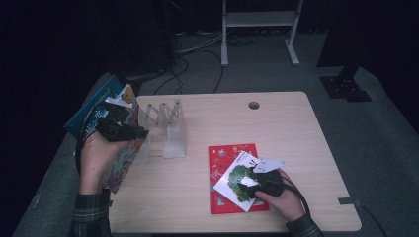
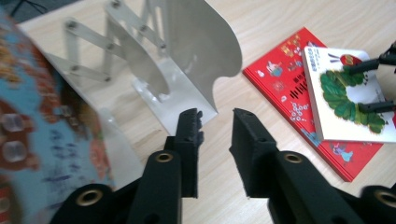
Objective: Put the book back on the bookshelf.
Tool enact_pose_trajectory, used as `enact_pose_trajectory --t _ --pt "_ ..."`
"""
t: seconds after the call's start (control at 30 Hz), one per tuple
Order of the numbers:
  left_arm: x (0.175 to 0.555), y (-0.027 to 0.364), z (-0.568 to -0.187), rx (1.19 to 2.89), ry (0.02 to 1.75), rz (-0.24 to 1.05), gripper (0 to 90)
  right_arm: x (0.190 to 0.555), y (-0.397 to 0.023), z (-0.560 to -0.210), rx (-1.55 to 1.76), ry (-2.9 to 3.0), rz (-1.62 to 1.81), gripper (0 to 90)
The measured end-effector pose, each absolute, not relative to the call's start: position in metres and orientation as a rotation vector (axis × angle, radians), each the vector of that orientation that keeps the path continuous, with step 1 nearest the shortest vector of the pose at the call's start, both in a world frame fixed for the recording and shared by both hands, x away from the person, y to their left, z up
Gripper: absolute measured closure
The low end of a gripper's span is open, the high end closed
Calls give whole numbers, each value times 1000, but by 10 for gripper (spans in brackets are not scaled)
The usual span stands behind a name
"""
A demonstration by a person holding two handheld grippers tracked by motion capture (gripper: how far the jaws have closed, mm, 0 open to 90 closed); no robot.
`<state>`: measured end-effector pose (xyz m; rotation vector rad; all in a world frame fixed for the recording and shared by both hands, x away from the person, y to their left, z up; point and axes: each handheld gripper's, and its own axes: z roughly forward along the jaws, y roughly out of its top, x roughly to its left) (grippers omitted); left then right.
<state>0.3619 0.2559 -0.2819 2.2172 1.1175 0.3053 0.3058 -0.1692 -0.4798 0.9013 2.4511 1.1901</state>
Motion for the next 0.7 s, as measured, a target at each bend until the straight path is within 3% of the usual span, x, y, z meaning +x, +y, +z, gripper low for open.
enact_pose_trajectory --t 0.4,0.7 --pt "357 224 -328 2273 970 291 441 300 -184 -475 912 2417 1187 231" --pt "357 207 -367 2303 894 273 341 296 -200 -479 942 2406 1192 234"
